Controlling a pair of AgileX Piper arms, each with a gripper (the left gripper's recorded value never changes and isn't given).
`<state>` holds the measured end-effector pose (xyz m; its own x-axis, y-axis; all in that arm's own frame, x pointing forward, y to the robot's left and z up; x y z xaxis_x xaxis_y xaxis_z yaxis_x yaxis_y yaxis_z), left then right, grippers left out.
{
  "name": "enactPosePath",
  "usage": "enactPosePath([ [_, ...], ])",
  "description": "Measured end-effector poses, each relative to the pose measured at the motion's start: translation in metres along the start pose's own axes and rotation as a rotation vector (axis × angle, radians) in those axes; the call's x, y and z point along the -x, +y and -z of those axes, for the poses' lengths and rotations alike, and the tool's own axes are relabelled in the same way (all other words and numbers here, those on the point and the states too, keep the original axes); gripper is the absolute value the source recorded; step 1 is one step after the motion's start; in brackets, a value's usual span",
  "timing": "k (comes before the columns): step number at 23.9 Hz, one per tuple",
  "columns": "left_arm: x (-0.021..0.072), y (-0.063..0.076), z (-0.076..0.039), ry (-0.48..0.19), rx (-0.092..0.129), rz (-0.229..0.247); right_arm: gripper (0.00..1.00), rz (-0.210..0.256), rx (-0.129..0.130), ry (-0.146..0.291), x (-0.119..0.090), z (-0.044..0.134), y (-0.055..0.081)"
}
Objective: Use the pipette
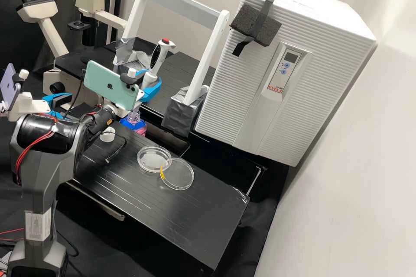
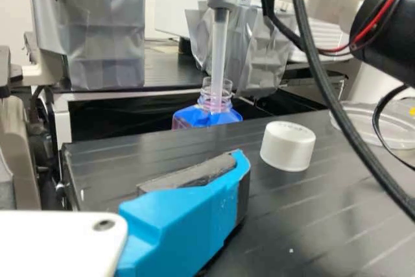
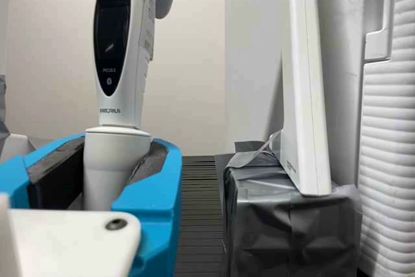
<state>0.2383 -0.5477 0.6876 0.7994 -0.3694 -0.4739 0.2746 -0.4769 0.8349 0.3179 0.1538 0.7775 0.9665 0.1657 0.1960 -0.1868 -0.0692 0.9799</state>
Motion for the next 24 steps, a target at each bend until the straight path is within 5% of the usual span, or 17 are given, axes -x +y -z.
enactPosePath([
  [4, 0.0000, 0.000, 0.001, 0.004, 0.019, -0.002, 0.00, 0.001, -0.001, 0.000, 0.000, 0.000, 0.000],
  [14, 0.0018, 0.001, 0.002, 0.005, 0.021, -0.009, 0.00, 0.020, 0.005, -0.005, 0.005, -0.002, -0.004],
  [24, 0.0062, 0.002, 0.002, 0.004, 0.023, -0.019, 0.00, -0.043, -0.038, 0.045, 0.009, 0.017, 0.024],
])
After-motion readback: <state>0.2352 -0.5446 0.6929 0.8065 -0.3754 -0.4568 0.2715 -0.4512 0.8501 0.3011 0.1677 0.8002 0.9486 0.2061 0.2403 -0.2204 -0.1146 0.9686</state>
